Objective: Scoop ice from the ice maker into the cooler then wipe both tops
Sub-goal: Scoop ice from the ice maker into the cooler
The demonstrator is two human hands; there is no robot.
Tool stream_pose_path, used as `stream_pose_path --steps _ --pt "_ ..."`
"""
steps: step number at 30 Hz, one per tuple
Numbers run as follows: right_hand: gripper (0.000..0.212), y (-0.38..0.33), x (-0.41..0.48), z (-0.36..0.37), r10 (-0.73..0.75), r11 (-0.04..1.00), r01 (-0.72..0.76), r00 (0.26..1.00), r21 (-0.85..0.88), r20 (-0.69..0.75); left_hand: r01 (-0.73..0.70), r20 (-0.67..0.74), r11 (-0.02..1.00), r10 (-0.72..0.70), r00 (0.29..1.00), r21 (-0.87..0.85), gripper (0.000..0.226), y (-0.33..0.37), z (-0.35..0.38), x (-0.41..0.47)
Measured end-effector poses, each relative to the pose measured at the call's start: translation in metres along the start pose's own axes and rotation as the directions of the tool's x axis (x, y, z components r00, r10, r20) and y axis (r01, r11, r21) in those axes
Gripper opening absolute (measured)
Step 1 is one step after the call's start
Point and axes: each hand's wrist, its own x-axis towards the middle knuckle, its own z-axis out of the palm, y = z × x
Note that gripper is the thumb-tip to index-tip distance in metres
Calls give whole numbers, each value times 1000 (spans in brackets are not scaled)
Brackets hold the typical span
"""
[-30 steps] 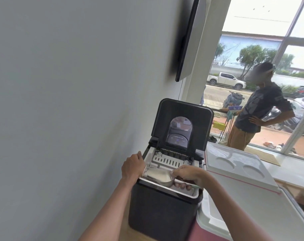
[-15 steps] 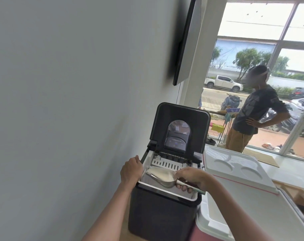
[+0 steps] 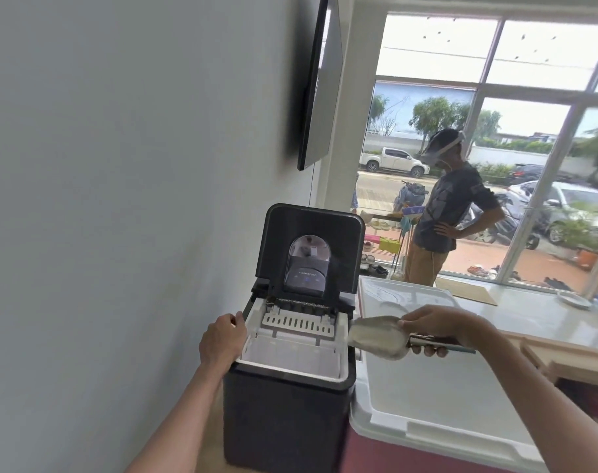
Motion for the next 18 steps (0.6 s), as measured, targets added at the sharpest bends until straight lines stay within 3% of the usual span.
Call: stream_pose_path --steps 12,15,18 --pt "26 39 -23 -1 88 975 -126 975 -185 -204 -4 21 1000 4 1000 6 42 2 -1 0" --pt "27 28 -28 -6 5 978 -69 952 -198 -307 -8 18 1000 8 1000 11 42 4 -2 -1" --pt "23 3 -33 -6 -105 993 79 928 -88 -358 -23 14 1000 23 1000 18 42 5 -2 -2"
